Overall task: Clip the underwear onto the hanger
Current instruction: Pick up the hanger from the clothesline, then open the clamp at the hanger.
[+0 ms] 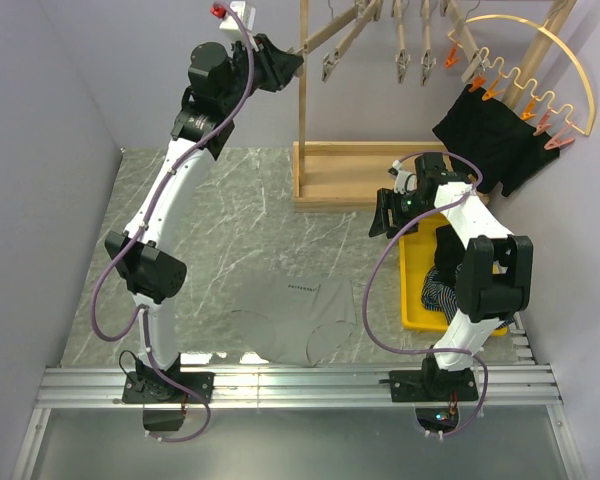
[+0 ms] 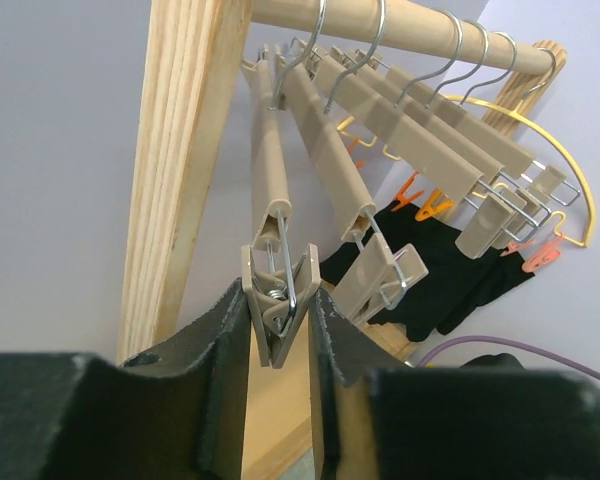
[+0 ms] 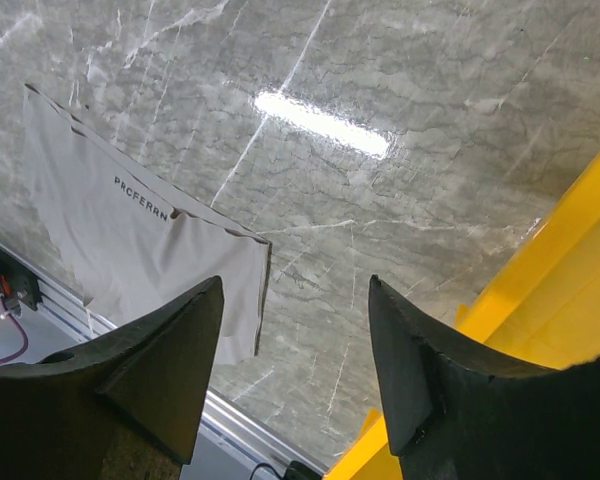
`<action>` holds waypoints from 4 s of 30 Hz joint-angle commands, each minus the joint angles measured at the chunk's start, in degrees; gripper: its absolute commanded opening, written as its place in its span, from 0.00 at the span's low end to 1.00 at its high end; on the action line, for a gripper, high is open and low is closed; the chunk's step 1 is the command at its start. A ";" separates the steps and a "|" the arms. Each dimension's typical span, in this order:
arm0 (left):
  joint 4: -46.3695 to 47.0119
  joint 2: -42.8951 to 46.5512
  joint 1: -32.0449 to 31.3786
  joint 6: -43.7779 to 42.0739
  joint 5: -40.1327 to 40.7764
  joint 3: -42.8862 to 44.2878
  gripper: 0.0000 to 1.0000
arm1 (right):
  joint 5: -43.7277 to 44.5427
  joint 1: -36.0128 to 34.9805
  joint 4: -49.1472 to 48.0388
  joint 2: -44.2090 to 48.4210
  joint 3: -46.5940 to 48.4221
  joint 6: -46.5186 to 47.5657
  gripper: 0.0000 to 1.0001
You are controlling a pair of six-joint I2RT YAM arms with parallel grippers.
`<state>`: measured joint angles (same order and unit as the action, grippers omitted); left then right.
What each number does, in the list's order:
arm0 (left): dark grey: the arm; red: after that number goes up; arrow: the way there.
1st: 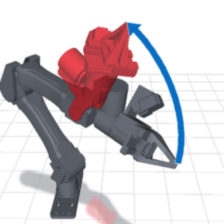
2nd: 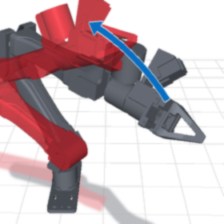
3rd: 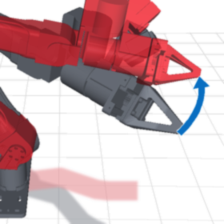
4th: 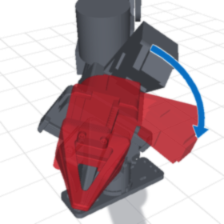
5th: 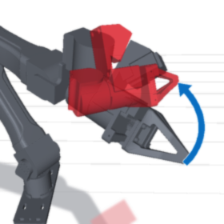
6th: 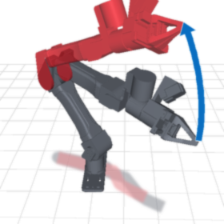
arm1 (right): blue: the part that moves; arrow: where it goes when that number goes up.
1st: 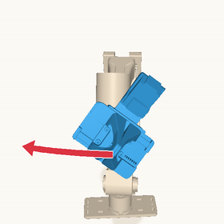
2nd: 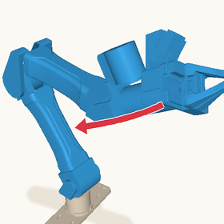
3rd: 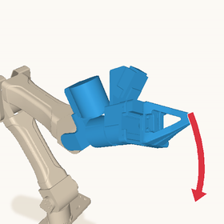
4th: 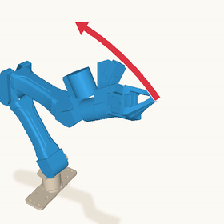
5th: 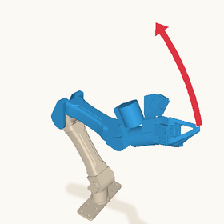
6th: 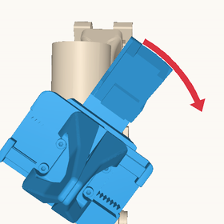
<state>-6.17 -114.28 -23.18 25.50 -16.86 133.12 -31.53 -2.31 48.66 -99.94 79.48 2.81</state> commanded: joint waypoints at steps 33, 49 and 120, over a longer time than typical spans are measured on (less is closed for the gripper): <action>10.48 6.17 -1.87 -5.28 5.44 3.29 0.00 | -1.52 0.46 -1.29 -0.78 -0.03 0.18 0.66; 7.76 12.85 -0.64 -7.48 5.79 -4.44 0.00 | -2.22 0.55 -0.68 -1.66 1.20 0.18 0.65; 24.10 36.06 16.68 39.63 -26.55 -79.68 0.00 | 19.84 -32.23 -26.17 6.34 2.78 16.43 0.64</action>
<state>11.90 -78.37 -6.70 62.15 -41.15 53.74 -13.34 -33.15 23.59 -92.33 78.83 17.32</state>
